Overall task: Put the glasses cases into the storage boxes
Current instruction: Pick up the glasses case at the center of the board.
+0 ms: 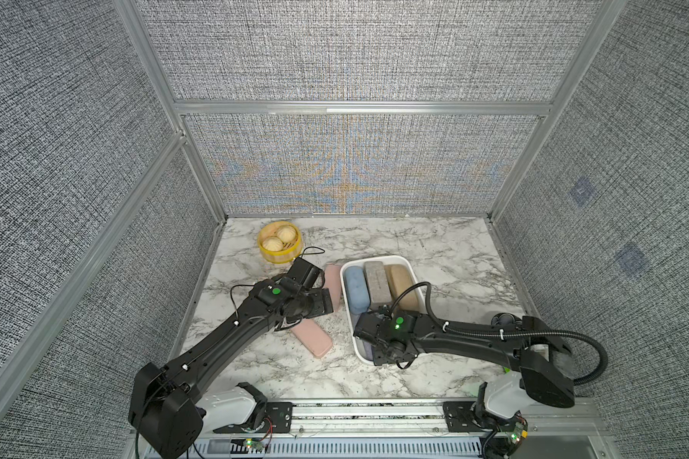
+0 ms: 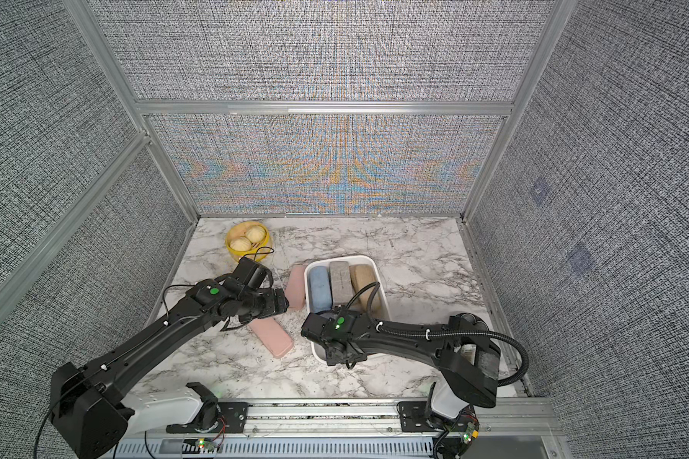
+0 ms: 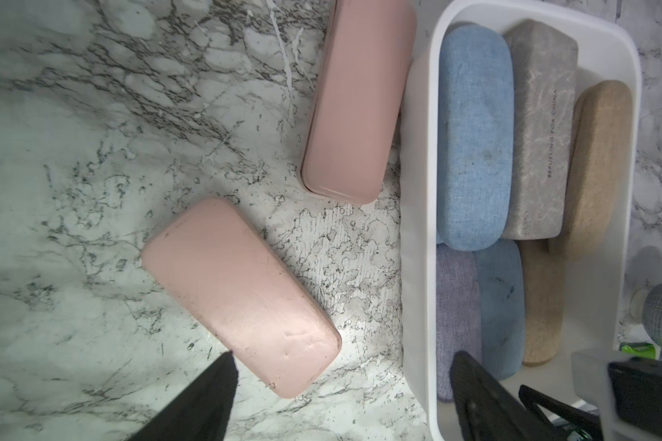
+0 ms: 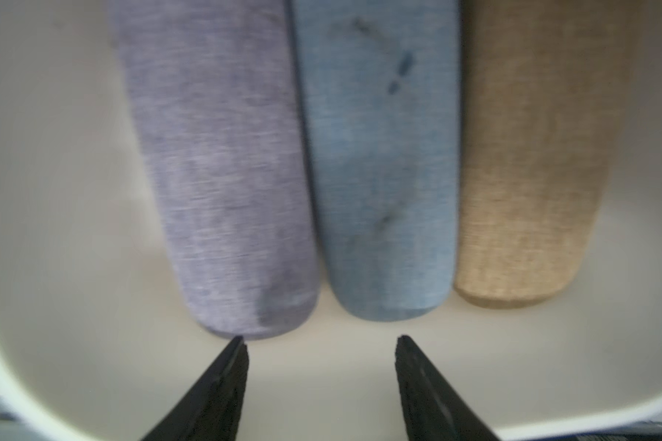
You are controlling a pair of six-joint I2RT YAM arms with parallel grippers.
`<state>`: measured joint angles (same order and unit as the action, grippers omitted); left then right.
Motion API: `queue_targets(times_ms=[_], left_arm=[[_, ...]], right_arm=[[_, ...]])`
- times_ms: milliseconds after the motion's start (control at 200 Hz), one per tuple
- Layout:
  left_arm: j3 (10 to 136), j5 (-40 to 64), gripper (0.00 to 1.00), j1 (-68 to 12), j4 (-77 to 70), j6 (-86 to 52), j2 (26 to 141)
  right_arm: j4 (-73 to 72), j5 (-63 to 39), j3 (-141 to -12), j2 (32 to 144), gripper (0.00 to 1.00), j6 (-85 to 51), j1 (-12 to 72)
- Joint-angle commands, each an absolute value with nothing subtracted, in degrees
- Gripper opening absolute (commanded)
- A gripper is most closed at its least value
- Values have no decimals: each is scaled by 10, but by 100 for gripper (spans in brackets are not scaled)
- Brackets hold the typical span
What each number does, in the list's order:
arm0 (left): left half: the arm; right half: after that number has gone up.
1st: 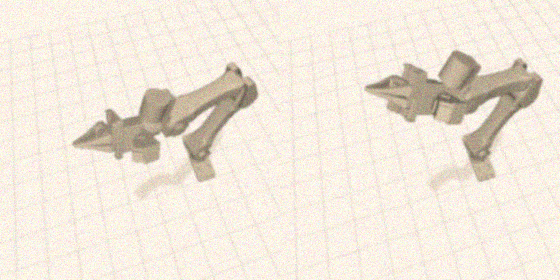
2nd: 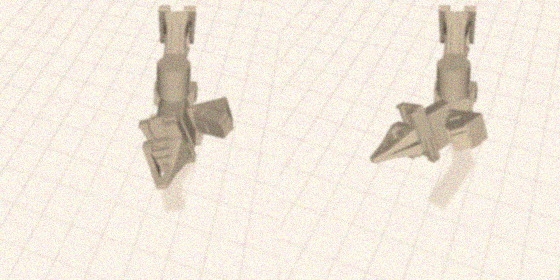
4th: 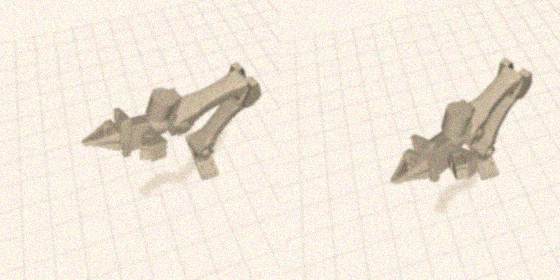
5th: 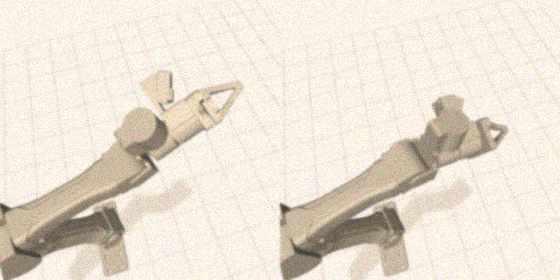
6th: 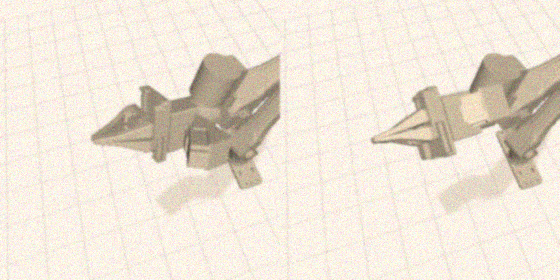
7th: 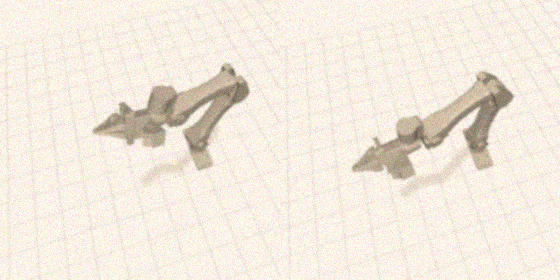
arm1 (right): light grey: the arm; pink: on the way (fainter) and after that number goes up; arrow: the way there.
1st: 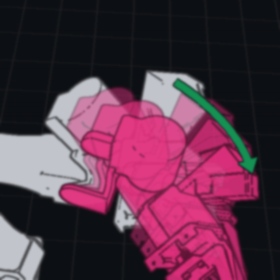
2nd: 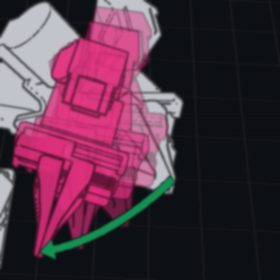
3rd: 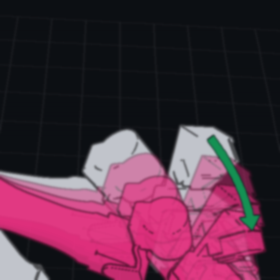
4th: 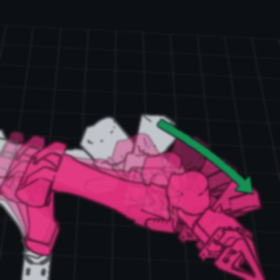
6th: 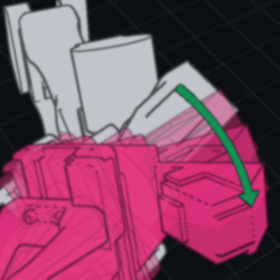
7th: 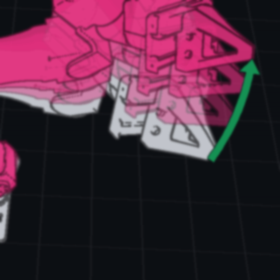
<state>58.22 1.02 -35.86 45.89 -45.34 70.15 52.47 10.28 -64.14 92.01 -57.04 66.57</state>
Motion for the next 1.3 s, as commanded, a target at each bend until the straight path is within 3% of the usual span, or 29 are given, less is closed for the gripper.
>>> queue_targets(times_ms=[0, 210, 395, 530, 760, 895, 1296], left_arm=[[582, -21, 89, -356, 454, -461, 691], [582, -87, 99, -344, 496, -466, 653], [570, -162, 99, -323, 550, -498, 599], [551, -210, 98, -300, 589, -528, 561], [520, -191, 97, -253, 599, -523, 522], [525, -172, 98, -242, 601, -507, 523], [497, -113, 100, -197, 581, -480, 524]], right_arm=[[572, 100, -682, 935, 63, -577, 674], [656, 145, -811, 961, 63, -554, 674], [658, 144, -961, 1057, 66, -471, 681], [642, 137, -1067, 1143, 75, -438, 682], [657, 219, -1245, 1295, 87, -486, 669], [722, 222, -1359, 1386, 89, -542, 640], [676, 200, -1353, 1439, 93, -618, 593]])
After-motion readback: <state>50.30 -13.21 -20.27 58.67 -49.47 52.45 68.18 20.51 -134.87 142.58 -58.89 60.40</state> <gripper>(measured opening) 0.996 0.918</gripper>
